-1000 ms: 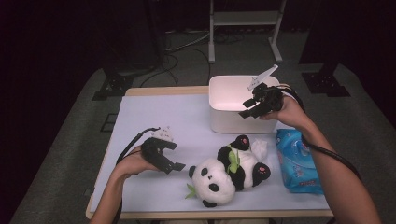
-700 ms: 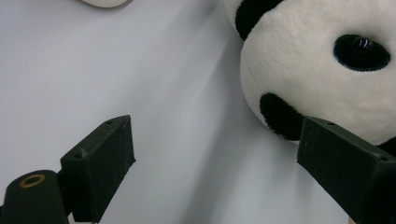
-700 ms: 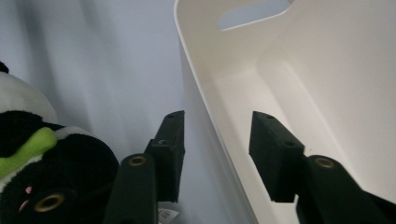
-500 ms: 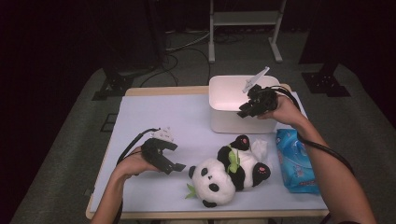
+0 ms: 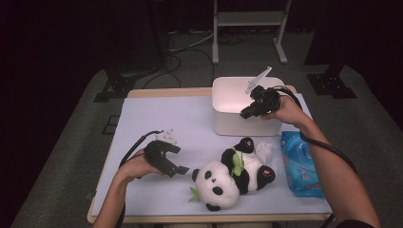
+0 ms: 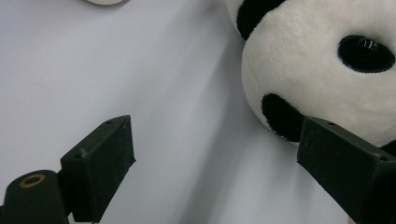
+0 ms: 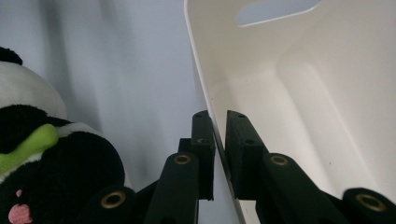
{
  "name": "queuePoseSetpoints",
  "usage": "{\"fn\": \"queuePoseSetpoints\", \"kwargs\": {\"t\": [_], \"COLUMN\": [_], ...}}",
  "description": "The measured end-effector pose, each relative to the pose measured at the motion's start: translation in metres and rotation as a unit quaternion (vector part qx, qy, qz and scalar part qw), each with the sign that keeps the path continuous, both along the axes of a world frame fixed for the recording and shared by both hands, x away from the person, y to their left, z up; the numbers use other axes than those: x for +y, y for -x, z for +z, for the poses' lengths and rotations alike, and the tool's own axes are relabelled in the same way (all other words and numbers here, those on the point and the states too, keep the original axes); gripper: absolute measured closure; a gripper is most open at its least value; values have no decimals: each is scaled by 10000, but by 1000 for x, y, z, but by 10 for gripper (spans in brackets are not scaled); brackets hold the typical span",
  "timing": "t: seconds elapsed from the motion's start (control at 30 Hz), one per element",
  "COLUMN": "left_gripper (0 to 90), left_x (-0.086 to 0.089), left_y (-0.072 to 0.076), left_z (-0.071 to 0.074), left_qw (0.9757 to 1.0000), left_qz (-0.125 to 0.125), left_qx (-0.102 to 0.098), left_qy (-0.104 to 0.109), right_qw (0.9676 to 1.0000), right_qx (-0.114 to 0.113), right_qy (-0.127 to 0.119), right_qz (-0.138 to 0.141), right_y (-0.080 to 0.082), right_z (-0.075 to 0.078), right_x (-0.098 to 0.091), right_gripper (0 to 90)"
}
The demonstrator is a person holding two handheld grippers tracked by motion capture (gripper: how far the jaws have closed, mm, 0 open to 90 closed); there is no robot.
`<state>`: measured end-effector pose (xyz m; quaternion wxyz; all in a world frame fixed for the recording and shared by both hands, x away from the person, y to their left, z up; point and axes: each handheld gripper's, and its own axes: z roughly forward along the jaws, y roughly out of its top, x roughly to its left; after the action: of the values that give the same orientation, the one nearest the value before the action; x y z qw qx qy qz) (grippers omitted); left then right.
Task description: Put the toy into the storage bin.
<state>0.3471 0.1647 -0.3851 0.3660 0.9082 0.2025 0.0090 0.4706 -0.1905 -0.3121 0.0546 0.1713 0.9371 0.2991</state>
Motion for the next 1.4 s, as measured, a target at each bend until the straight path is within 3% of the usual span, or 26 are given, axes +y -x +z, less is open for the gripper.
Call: {"fn": "queuePoseSetpoints", "kwargs": {"t": [0.23,0.9,1.4], "left_gripper": [101,100,100], "left_x": [2,7,7], "left_y": [2,4,4], "left_z": [-1,-3,-2], "left_qw": [10000,10000,10000], "left_qz": [28,65,52], "left_qx": [44,53,54], "left_qy": [-18,43,17], "right_qw": [9998,9990,9963], "right_qx": [-15,-74,-70], "right_qy": [-24,1,47], "right_qz": [220,437,858], "right_y": [2,17,31], "right_z": [0,0,1], "right_x": [12,34,51], "right_gripper": [848,872,871]}}
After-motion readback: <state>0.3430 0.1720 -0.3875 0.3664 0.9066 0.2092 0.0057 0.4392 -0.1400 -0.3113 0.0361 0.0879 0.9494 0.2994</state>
